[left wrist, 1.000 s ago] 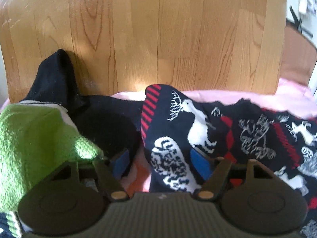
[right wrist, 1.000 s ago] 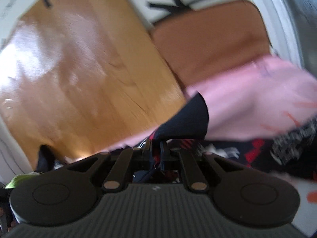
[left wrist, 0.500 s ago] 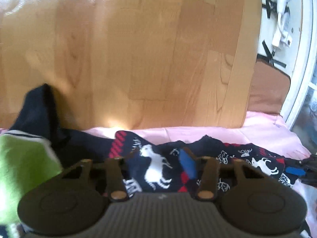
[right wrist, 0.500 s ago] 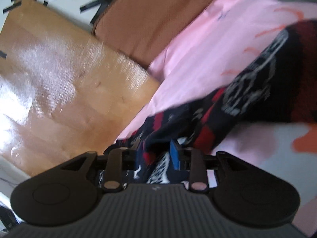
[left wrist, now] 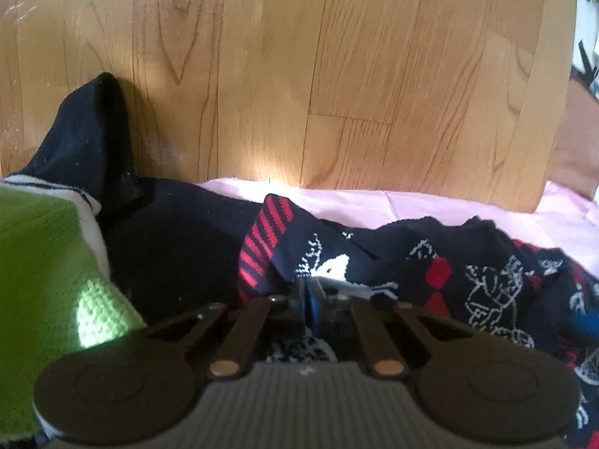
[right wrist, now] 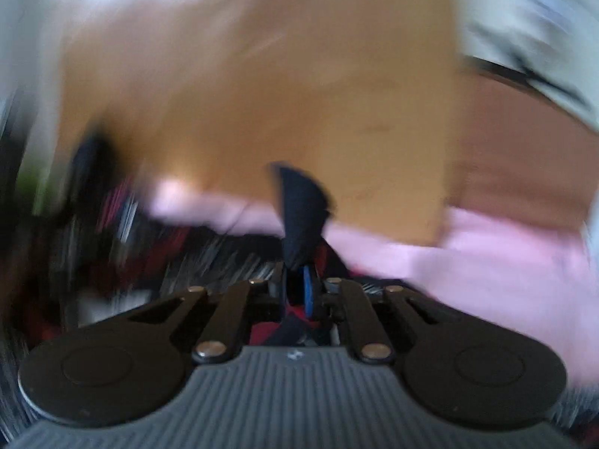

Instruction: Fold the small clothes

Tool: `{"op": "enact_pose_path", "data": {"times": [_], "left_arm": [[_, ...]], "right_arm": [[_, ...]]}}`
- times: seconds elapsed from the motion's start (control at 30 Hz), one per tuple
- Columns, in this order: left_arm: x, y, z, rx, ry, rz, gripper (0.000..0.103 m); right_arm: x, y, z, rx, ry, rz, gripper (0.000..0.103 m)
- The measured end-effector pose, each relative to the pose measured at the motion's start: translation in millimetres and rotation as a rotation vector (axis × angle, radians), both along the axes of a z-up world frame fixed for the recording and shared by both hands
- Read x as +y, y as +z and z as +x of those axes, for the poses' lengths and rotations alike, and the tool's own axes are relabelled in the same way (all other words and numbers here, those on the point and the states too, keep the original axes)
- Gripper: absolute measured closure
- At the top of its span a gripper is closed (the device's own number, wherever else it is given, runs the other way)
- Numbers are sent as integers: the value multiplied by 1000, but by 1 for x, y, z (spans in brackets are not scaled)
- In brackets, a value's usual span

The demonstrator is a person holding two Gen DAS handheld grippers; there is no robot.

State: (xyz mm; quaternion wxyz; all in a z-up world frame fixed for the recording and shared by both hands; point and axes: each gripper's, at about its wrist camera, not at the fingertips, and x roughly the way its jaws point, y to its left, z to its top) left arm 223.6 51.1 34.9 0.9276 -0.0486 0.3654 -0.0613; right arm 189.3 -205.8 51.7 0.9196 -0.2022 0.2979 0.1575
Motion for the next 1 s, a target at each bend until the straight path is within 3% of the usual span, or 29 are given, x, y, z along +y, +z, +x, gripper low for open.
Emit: {"op": "enact_pose_path", "data": {"times": [0.03,0.1,0.2,0.3,0.33,0.37,0.4,0.47,0.5,0.6,0.67,0.77,1.0], "left_arm": [[5,1,-2,0,-4,-26,97],[12,5,-4,2,-6,-70,97],[14,16,-11,-34,-10,-117,96],[9,26,-20,-79,-52,-148,95],[4,30,-24,-93,-74,-153,95],[-1,32,-27,-106,-95,-149,95],[-5,34,-30,-117,-113,-141,95],[-18,34,-36,-138,-153,-108,89],[-22,32,-36,-140,-164,-91,88],[-32,14,-29,-99,-176,-19,86],[-33,1,-18,-29,-145,33,87],[-22,1,-15,-15,-120,-28,86],[-26,1,-17,-25,-132,6,81]], "right_arm": [[8,-10,-3,13,32,-59,84],[7,-10,-14,-25,31,-72,76],[-24,17,-26,-9,-10,175,51],[-55,33,-26,32,-55,454,52],[-64,33,-21,62,-79,542,56],[-68,29,-14,103,-103,612,63],[-71,21,-5,157,-130,669,78],[-69,-5,15,286,-220,704,83],[-66,-15,17,302,-234,739,90],[-67,-5,10,321,-215,754,88],[-88,3,3,295,-238,809,87],[-143,11,-32,235,-380,917,85],[-296,11,-162,50,-948,1122,83]]}}
